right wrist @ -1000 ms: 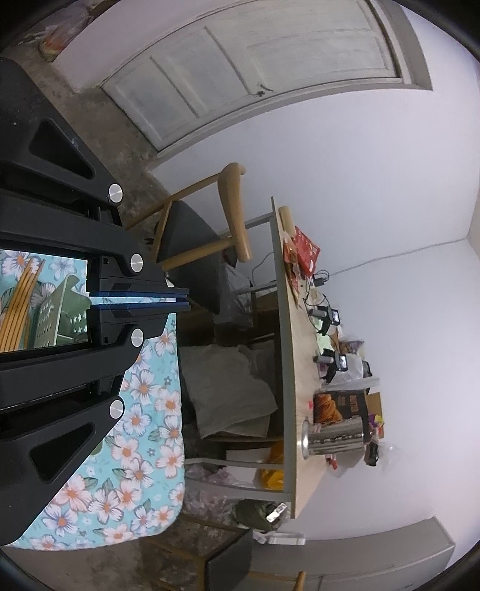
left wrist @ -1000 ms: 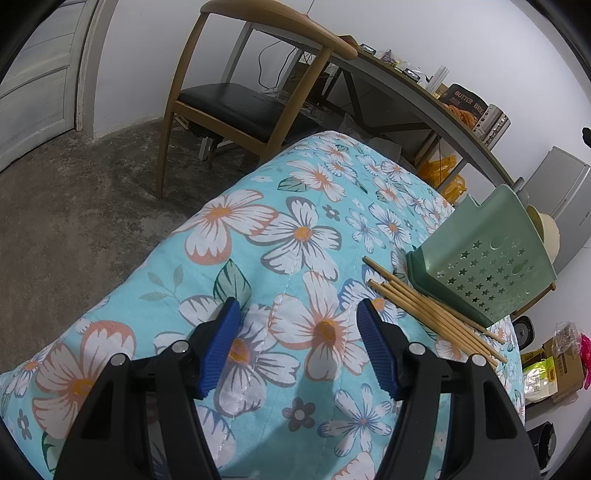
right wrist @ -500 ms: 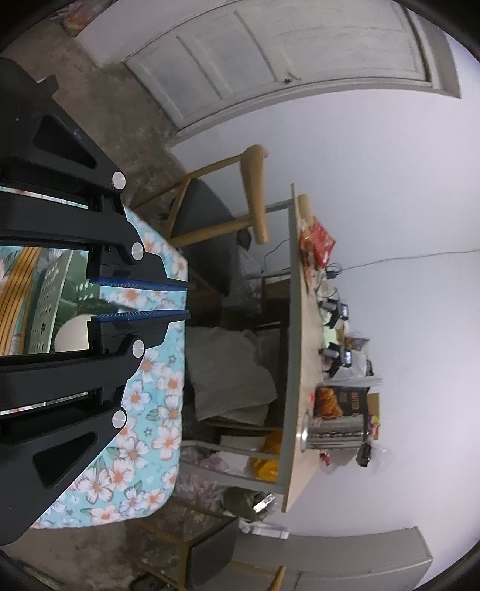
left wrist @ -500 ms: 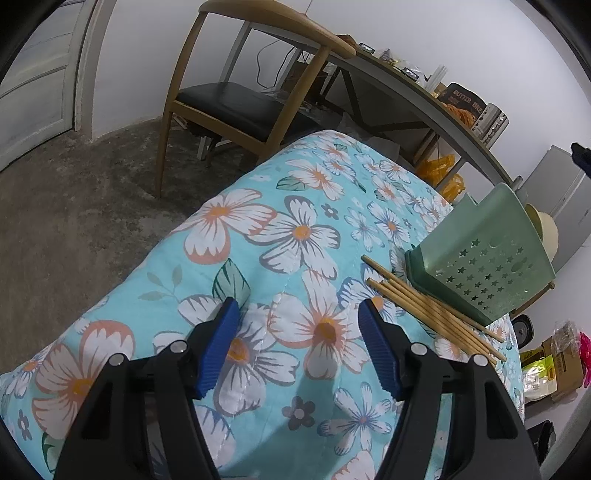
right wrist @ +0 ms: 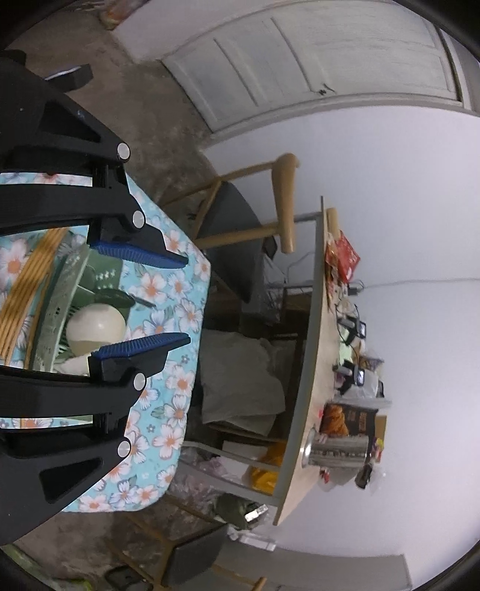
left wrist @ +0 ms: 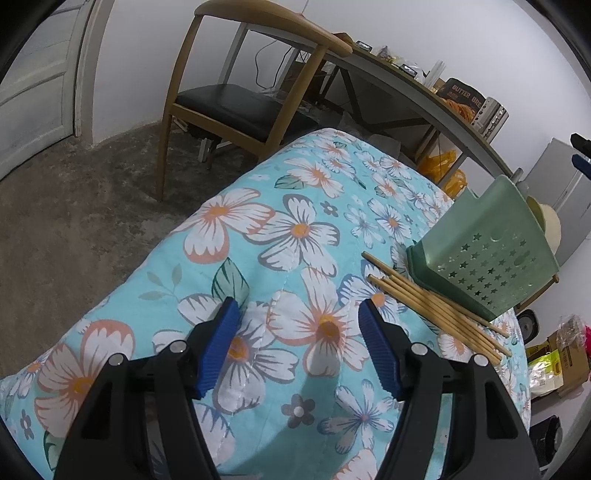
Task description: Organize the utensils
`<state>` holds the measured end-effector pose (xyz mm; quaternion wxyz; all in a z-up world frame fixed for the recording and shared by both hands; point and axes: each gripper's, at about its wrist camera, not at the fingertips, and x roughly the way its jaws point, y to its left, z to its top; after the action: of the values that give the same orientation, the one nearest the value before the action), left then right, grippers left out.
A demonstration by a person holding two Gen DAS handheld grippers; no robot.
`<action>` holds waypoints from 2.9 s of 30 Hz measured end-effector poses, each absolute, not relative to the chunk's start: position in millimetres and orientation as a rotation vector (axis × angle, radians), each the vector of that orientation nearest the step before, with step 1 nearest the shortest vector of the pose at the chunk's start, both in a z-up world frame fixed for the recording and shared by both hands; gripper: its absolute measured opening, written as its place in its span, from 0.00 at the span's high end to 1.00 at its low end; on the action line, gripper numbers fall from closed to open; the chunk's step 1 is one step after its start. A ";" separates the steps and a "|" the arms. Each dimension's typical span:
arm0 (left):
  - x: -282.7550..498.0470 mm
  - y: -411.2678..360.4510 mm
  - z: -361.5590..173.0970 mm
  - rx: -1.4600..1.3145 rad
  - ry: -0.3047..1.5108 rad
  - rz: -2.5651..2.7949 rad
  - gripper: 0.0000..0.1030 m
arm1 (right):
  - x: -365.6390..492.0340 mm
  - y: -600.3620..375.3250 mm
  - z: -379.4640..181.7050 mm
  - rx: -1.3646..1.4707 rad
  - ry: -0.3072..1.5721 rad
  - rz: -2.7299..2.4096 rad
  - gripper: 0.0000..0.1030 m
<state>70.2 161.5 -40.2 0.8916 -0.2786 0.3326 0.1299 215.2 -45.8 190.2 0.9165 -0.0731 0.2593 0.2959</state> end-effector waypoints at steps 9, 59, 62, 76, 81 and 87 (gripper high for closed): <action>72.2 159.7 -40.7 -0.563 0.697 0.280 0.36 | 246.2 -11.5 157.3 -0.219 0.671 0.637 0.55; 72.0 160.0 -41.7 -0.560 0.700 0.282 0.36 | 181.3 5.0 201.1 -0.405 0.410 0.560 0.99; 72.0 160.2 -41.6 -0.561 0.700 0.281 0.36 | 189.8 14.2 175.2 -0.462 0.515 0.601 0.97; 73.5 157.9 -42.1 -0.550 0.705 0.296 0.35 | 134.8 -114.5 159.1 -0.014 0.450 0.556 0.66; 72.1 162.2 -40.9 -0.578 0.691 0.274 0.33 | 117.5 -99.4 84.7 -0.006 0.608 0.754 0.66; 68.1 167.7 -37.5 -0.664 0.680 0.240 0.33 | 133.8 -78.8 39.0 -0.133 0.718 0.741 0.66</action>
<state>68.1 167.7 -37.5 0.8823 -0.3188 0.3266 0.1152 133.8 -78.8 39.0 0.8678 -0.0633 0.3429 0.3540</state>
